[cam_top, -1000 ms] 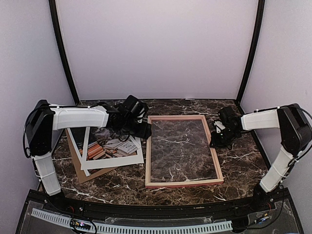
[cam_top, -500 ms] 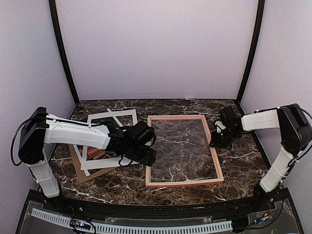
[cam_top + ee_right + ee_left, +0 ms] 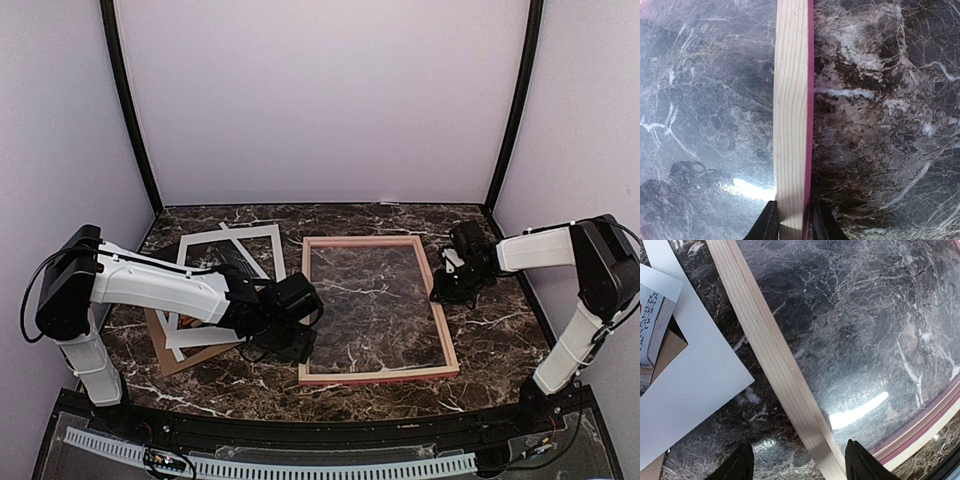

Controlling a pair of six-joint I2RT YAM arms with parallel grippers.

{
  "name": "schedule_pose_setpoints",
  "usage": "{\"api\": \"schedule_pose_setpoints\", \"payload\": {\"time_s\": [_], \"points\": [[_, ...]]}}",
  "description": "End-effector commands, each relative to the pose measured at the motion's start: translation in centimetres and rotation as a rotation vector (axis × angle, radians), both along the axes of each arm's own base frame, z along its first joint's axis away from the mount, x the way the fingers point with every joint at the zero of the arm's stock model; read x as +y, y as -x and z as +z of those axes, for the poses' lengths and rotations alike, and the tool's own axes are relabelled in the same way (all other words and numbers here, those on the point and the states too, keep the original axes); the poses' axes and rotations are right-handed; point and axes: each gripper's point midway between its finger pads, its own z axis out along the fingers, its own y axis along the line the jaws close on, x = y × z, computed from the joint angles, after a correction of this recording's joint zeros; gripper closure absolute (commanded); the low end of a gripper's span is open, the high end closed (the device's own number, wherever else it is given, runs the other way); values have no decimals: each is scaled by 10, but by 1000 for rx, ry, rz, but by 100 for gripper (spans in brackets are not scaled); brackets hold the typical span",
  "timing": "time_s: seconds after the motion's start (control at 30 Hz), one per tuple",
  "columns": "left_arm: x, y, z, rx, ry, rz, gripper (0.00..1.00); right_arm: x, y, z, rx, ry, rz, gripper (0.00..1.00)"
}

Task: Put the photo into the frame
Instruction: Adjust the glass panel in the frame body.

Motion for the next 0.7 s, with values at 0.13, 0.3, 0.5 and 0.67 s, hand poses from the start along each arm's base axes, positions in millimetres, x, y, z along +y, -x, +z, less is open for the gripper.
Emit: {"api": "schedule_pose_setpoints", "payload": {"time_s": [0.13,0.3,0.5,0.67], "points": [[12,13,-23,51,-62,2,36,-12,1,-10,19,38,-38,76],[14,17,-30,65,-80,2,36,-14,1,-10,19,42,-43,76],[18,16,-27,53,-94,4,36,-21,-1,-8,13,47,-69,76],[18,14,-29,42,-126,-16,36,-23,-2,-7,9,48,-74,76]]}}
